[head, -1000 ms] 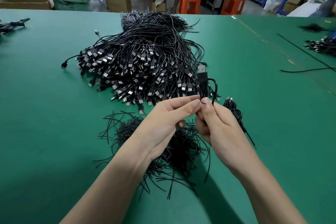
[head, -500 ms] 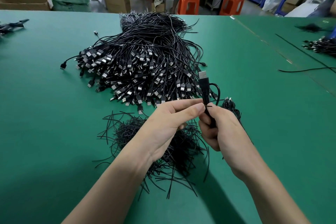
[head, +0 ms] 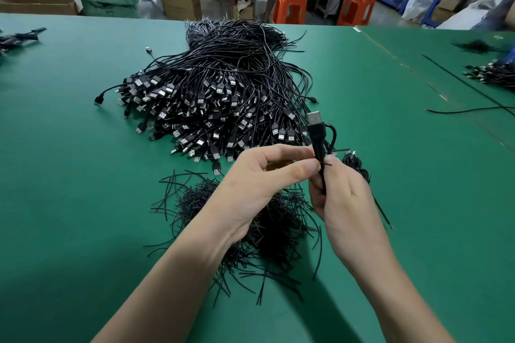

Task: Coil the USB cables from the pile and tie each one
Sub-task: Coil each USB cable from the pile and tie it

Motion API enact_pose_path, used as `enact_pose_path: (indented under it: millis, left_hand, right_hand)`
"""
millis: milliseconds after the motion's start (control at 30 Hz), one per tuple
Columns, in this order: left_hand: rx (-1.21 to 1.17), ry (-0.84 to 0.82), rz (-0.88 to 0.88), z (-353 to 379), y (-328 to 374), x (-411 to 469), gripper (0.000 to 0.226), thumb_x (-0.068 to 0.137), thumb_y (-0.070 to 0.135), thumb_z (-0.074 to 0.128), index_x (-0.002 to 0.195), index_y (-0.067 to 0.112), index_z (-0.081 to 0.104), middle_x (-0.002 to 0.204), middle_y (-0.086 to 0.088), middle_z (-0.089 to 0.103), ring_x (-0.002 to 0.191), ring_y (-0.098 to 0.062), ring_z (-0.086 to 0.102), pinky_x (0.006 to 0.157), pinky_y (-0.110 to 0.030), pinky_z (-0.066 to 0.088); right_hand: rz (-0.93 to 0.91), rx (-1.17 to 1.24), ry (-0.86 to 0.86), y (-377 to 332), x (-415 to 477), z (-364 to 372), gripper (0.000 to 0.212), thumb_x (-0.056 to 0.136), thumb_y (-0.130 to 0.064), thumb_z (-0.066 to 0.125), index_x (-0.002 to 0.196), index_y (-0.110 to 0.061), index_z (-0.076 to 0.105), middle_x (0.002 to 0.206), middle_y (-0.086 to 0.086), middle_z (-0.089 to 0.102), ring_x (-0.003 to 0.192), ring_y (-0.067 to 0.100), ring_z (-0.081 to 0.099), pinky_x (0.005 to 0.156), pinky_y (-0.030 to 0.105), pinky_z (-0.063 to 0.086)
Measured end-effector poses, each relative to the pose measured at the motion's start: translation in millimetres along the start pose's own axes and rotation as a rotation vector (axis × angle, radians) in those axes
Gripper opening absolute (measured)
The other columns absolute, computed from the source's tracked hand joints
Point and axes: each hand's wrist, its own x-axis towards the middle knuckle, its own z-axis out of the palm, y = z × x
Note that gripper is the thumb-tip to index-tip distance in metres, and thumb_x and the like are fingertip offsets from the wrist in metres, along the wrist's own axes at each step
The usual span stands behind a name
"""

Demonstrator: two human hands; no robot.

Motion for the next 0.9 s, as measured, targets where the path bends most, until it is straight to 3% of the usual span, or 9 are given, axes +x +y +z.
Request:
enact_pose_path:
  millis: [267, 433, 533, 667, 833, 900]
  left_hand:
    - [-0.108, -0.043, -0.022, 0, -2, 1, 0.015, 0.081, 0.019, 0.077, 0.087, 0.031, 0.084, 0.088, 0.010, 0.077, 0.078, 0.005, 0.068, 0.071, -0.006, 0.048]
    - [-0.090, -0.057, -0.007, -3, -5, 3, 0.008, 0.079, 0.024, 0.083, 0.085, 0.029, 0.082, 0.087, 0.010, 0.076, 0.080, 0.003, 0.067, 0.074, -0.009, 0.049]
    - [-0.099, -0.044, 0.002, -5, -7, 3, 0.016, 0.073, 0.034, 0.083, 0.087, 0.026, 0.082, 0.084, 0.009, 0.075, 0.075, 0.002, 0.066, 0.072, -0.008, 0.048]
    - [-0.060, -0.032, 0.005, -4, -8, 5, 0.013, 0.084, 0.026, 0.078, 0.093, 0.017, 0.079, 0.081, 0.005, 0.074, 0.079, -0.001, 0.067, 0.077, -0.011, 0.047]
    - [0.005, -0.052, 0.007, -3, -6, 4, 0.014, 0.090, 0.028, 0.073, 0.083, 0.015, 0.075, 0.069, 0.005, 0.066, 0.076, -0.002, 0.064, 0.086, -0.024, 0.039]
    - [0.013, -0.055, 0.009, -3, -7, 3, 0.026, 0.090, 0.028, 0.073, 0.081, 0.004, 0.069, 0.069, 0.009, 0.062, 0.076, -0.001, 0.062, 0.087, -0.028, 0.039]
  right_hand:
    - [-0.080, -0.163, 0.093, -5, -1, 1, 0.036, 0.095, -0.038, 0.030, 0.064, -0.020, 0.025, 0.057, -0.006, 0.026, 0.054, 0.009, 0.022, 0.051, 0.033, 0.020]
    - [-0.093, -0.208, 0.068, -2, -3, 1, 0.036, 0.095, -0.038, 0.030, 0.064, -0.021, 0.027, 0.054, -0.008, 0.031, 0.053, 0.009, 0.025, 0.053, 0.032, 0.022]
    - [-0.024, -0.080, -0.095, -3, 1, -5, 0.038, 0.097, -0.039, 0.030, 0.063, -0.022, 0.030, 0.052, -0.008, 0.032, 0.050, 0.009, 0.026, 0.052, 0.030, 0.023]
    - [0.107, 0.170, -0.299, -2, 3, -13, 0.042, 0.107, -0.039, 0.029, 0.072, -0.019, 0.038, 0.052, -0.003, 0.037, 0.046, 0.013, 0.026, 0.042, 0.021, 0.025]
    - [0.248, 0.452, -0.411, 3, 1, -17, 0.045, 0.109, -0.046, 0.031, 0.078, -0.021, 0.052, 0.057, -0.003, 0.036, 0.047, 0.014, 0.023, 0.044, 0.022, 0.019]
    - [0.295, 0.559, -0.437, 6, 1, -18, 0.041, 0.106, -0.048, 0.038, 0.083, -0.020, 0.058, 0.058, -0.004, 0.032, 0.047, 0.012, 0.020, 0.045, 0.024, 0.017]
